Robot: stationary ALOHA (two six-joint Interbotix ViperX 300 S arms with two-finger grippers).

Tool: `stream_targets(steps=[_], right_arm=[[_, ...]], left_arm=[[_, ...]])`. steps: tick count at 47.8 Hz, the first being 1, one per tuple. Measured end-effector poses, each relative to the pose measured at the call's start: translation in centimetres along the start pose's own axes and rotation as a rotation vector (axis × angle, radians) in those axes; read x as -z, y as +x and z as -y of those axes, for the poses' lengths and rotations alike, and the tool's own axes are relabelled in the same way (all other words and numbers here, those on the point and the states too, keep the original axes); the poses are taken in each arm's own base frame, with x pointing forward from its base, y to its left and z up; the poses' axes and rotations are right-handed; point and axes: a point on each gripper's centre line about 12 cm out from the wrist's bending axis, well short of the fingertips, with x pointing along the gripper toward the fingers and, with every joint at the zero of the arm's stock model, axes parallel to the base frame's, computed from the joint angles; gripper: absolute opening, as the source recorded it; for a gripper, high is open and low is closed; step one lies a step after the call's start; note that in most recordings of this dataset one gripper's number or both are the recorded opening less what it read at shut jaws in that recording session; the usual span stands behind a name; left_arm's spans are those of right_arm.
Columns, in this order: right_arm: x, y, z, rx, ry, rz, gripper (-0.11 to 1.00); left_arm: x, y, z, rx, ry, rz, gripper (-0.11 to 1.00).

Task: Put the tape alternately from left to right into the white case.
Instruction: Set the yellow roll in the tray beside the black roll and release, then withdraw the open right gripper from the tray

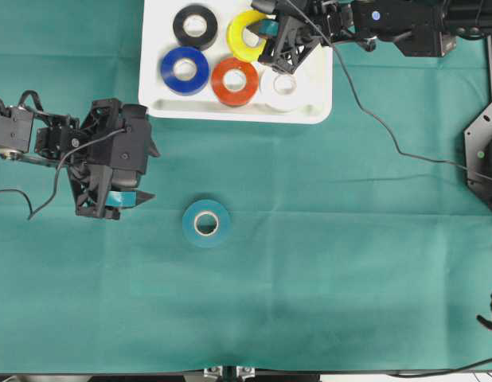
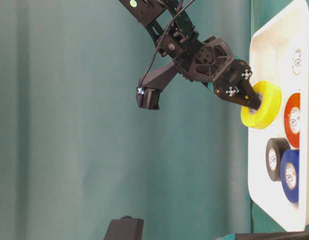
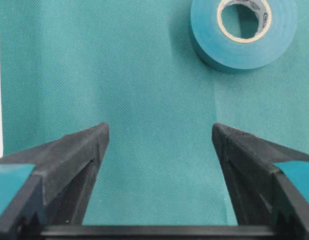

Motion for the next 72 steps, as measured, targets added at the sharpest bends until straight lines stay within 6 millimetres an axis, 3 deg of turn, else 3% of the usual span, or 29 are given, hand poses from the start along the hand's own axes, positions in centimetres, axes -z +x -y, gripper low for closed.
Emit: stream_targets(steps=[12, 20, 22, 44, 56, 72], right_arm=[[0.2, 0.2, 0.2, 0.014, 0.001, -0.013, 0.30], [-0.4, 0.2, 0.4, 0.035, 0.002, -0.010, 0.79], [-0.4, 0.2, 0.5, 0.036, 0.000, -0.010, 0.86], [-0.3, 0.2, -0.2, 0.004, -0.005, 0.002, 0.82], [1.0, -1.7, -2.7, -0.044, -0.045, -0.010, 0.82], [1.8, -5.1, -7.8, -0.160, -0.133, 0.024, 0.82]], left_arm=[[0.1, 0.0, 0.1, 0.001, 0.000, -0.003, 0.85], [0.1, 0.0, 0.0, 0.000, -0.002, -0.002, 0.85], [0.1, 0.0, 0.1, 0.001, 0.000, -0.002, 0.85], [0.0, 0.0, 0.1, 0.001, -0.002, 0.000, 0.85], [0.1, 0.0, 0.1, 0.001, -0.002, -0.002, 0.85], [0.1, 0.0, 0.1, 0.001, 0.000, -0.002, 0.85]])
